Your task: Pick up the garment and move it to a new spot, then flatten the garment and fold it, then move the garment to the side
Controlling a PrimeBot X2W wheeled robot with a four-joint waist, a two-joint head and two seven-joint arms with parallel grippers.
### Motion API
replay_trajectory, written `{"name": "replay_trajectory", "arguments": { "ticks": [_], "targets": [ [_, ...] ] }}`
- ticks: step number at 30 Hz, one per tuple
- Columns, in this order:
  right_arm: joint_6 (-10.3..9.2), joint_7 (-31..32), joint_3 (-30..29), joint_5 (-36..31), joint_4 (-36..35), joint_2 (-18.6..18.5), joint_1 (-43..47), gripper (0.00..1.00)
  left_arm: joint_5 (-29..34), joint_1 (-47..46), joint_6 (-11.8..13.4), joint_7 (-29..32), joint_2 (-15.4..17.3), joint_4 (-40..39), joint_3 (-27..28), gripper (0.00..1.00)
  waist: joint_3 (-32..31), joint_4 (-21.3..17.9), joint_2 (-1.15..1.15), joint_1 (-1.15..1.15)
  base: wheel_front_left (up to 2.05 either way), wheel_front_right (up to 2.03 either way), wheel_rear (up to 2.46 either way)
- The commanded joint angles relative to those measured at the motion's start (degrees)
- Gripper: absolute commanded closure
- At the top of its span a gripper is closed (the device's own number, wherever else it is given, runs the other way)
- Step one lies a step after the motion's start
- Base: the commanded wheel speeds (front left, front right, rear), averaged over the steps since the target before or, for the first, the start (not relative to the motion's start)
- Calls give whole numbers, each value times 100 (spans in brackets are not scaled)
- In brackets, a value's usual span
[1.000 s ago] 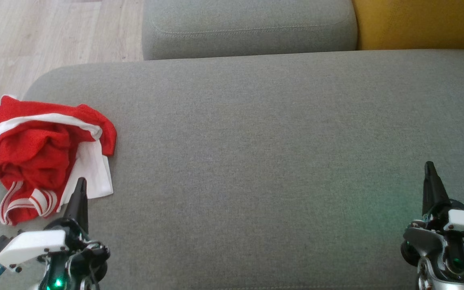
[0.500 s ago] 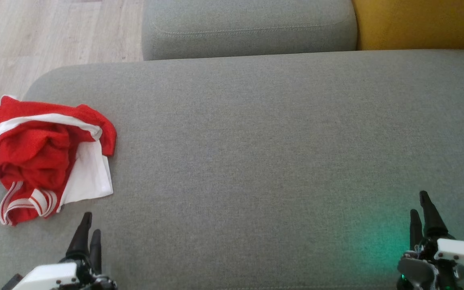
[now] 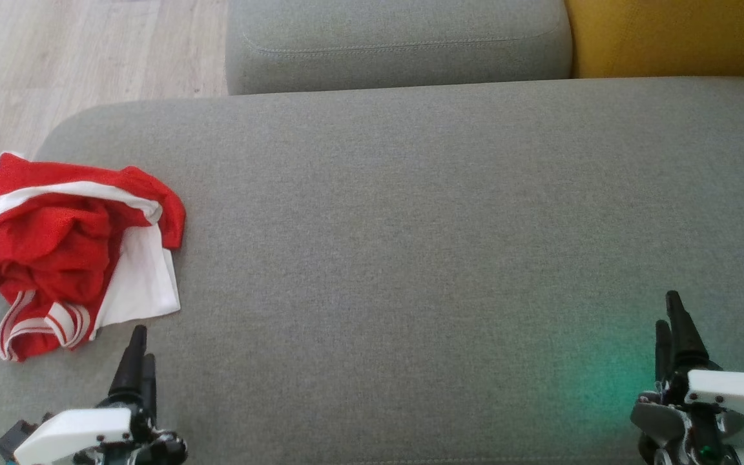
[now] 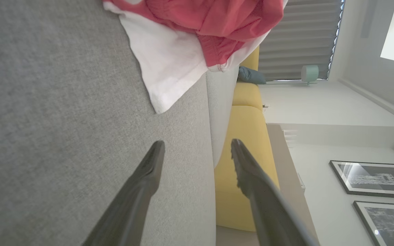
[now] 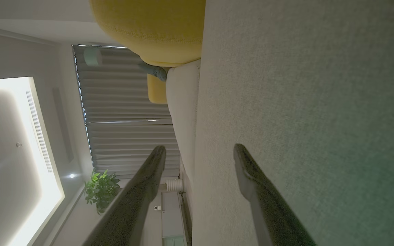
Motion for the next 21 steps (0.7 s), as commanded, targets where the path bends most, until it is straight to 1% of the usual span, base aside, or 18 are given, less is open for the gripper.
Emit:
{"name": "replay_trajectory", "arguments": {
  "ticks": [1, 9, 21],
  "targets": [
    [7, -59, 56, -121, -206, -94, -336, 0, 139, -315, -21, -43, 52, -217, 4, 0, 1, -1, 0, 0, 0, 0, 0],
    [10, -195, 192, -731, -203, -122, -412, 0, 888, -389, 12, -177, 60, -277, -23, 0, 16, -6, 0, 0, 0, 0, 0],
    [15, -398, 344, -1766, -79, -148, -530, 0, 2090, -455, 182, -378, 70, -298, -199, 0, 24, -10, 0, 0, 0, 0, 0]
  ]
}}
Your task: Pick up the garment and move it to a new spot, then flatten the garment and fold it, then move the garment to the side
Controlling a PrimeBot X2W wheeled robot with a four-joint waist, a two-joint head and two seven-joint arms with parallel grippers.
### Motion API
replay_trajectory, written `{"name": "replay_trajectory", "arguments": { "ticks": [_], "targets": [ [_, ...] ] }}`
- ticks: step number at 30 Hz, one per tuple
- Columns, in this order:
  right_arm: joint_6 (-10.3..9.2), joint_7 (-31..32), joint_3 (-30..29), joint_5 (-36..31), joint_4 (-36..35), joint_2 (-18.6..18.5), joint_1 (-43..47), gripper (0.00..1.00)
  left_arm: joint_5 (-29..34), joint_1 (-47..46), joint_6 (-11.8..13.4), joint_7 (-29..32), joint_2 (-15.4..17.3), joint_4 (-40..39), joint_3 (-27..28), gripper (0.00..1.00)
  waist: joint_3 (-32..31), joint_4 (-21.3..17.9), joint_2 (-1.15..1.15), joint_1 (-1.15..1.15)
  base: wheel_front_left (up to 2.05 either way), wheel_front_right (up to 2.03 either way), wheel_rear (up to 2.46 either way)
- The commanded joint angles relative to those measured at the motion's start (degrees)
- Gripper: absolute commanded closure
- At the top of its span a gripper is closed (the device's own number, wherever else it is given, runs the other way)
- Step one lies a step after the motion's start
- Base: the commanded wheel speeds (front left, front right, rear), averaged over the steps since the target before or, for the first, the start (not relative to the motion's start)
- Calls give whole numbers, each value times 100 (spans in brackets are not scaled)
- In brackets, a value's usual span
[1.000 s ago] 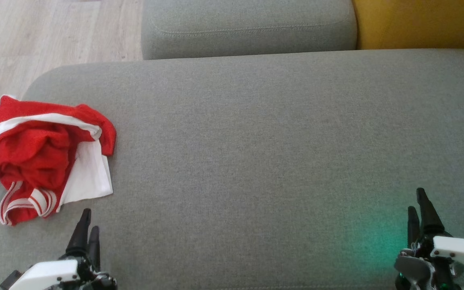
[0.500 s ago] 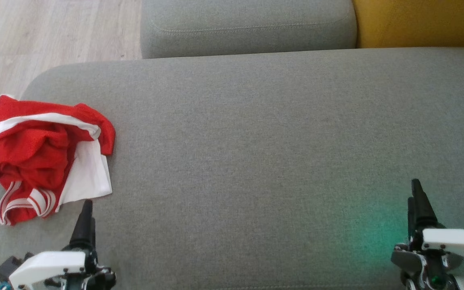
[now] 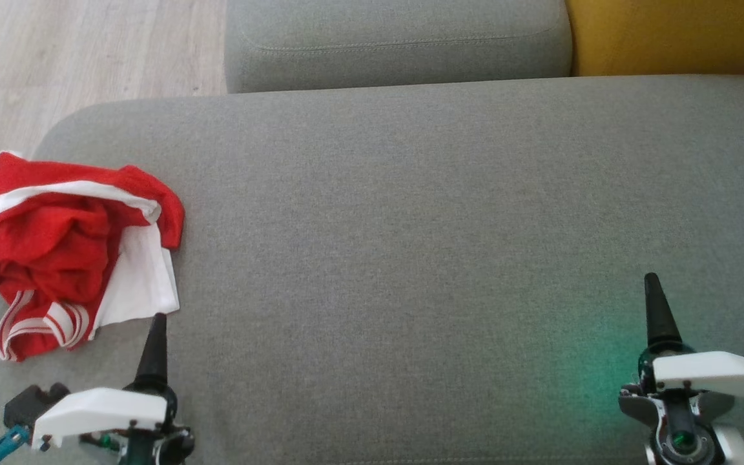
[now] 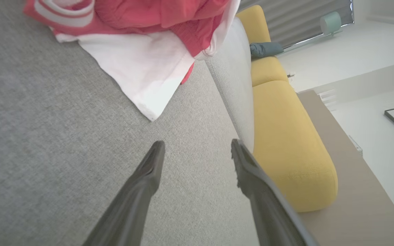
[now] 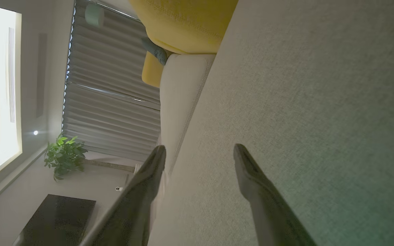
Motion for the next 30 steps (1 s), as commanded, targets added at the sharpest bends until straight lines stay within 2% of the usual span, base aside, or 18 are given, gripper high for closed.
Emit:
{"name": "replay_trajectory", "arguments": {
  "ticks": [1, 16, 30],
  "targets": [
    [15, -76, 65, -246, -139, -111, -313, 0, 266, -343, 54, -79, 67, -205, -4, 0, 0, 3, 0, 0, 0, 0, 0],
    [20, -329, 132, -1545, 89, -90, -436, 0, 1364, -414, 400, -330, 80, -133, -33, 0, 21, -35, 0, 0, 0, 0, 0],
    [25, -549, 198, -2617, 291, -83, -575, 0, 2257, -487, 616, -548, 92, -126, -140, 0, 53, -41, 0, 0, 0, 0, 0]
  ]
}}
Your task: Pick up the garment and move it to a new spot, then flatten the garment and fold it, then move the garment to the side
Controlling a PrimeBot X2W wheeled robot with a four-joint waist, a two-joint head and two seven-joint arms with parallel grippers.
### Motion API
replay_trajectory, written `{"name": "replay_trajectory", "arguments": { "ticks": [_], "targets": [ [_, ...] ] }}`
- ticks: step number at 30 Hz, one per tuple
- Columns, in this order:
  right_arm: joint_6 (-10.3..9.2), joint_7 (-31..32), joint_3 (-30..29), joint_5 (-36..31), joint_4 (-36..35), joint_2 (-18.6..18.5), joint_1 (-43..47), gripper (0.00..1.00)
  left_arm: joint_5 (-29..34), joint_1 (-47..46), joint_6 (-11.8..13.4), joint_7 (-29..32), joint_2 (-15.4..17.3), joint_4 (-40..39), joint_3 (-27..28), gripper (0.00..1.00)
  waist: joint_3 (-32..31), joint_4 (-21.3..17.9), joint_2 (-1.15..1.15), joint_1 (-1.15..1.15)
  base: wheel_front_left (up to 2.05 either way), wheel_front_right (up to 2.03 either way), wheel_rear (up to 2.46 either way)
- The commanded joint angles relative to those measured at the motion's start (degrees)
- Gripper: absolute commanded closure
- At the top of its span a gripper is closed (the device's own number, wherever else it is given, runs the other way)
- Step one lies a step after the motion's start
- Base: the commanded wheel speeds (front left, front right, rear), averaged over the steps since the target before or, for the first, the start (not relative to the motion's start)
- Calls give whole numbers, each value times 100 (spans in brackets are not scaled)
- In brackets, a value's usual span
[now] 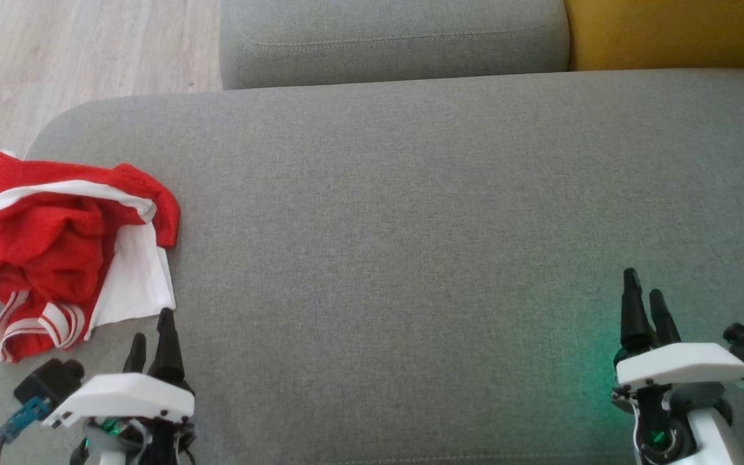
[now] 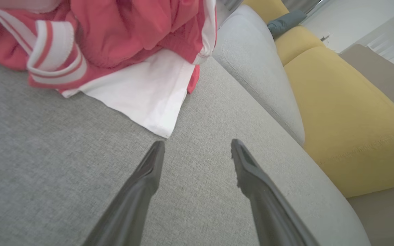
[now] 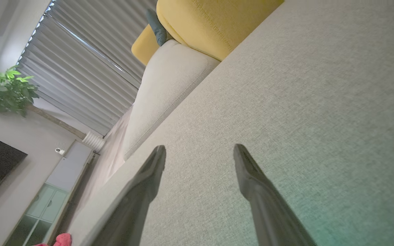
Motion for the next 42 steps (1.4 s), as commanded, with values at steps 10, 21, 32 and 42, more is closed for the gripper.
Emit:
{"name": "replay_trajectory", "arguments": {
  "ticks": [10, 21, 32, 42],
  "targets": [
    [29, -226, 212, -869, 18, -60, -456, 0, 820, -418, 160, -236, 93, -102, -10, 0, 45, -23, 0, 0, 0, 0, 0],
    [33, -429, 323, -1785, 269, -41, -585, 0, 1689, -449, 348, -437, 104, -68, -102, 0, 65, -33, 0, 0, 0, 0, 0],
    [37, -615, 232, -2696, 282, -24, -650, 0, 2520, -419, 519, -621, 114, -103, -132, 0, 26, -60, 0, 0, 0, 0, 0],
    [40, -767, 176, -3392, 121, -11, -631, 0, 3203, -399, 631, -772, 122, -163, -169, 0, -22, -95, 0, 0, 0, 0, 0]
  ]
}}
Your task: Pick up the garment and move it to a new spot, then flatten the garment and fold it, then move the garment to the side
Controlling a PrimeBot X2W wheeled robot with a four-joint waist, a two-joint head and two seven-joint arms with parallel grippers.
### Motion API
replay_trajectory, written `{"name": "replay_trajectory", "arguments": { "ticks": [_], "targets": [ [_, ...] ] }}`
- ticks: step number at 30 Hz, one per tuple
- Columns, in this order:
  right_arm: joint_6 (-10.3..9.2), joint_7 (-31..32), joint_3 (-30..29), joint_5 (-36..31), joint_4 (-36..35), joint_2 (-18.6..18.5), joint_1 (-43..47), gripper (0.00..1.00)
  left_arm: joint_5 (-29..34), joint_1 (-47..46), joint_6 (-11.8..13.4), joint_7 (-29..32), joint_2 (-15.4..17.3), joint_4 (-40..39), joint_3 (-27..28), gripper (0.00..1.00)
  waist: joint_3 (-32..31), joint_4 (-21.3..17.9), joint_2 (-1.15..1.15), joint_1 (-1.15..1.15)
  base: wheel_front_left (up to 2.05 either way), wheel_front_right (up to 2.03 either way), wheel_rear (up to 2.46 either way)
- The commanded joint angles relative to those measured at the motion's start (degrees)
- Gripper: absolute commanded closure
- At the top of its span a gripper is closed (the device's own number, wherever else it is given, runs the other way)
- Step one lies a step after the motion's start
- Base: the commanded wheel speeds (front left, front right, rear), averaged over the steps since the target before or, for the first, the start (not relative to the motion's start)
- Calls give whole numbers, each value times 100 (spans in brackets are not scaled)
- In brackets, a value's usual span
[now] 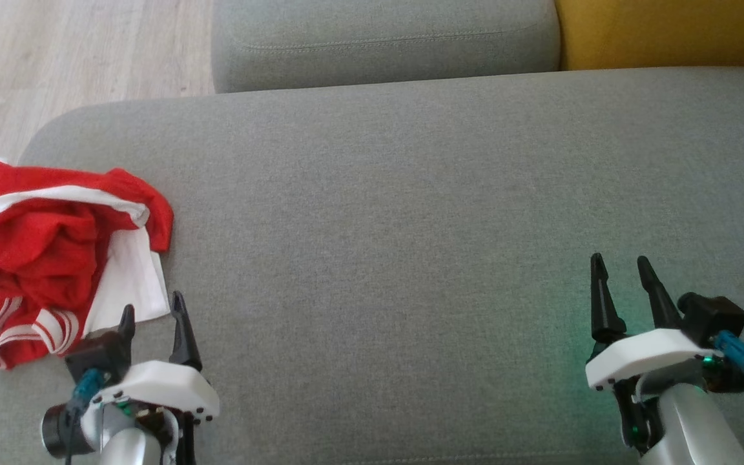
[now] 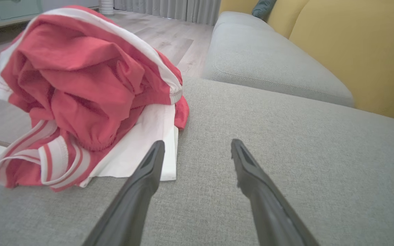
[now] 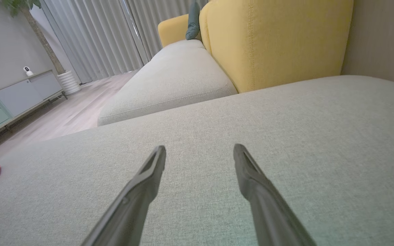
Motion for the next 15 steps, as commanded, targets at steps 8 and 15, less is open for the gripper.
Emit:
{"name": "replay_trajectory", "arguments": {
  "ticks": [8, 15],
  "targets": [
    [42, -212, 125, -533, -111, -20, -295, 0, 612, -217, 118, -224, 113, -198, 91, 0, 1, -26, 0, 0, 0, 0, 0],
    [44, -309, 4, -845, -62, -22, -319, 0, 923, -221, 190, -320, 118, -210, 78, 0, 18, -49, 0, 0, 0, 0, 0]
  ]
}}
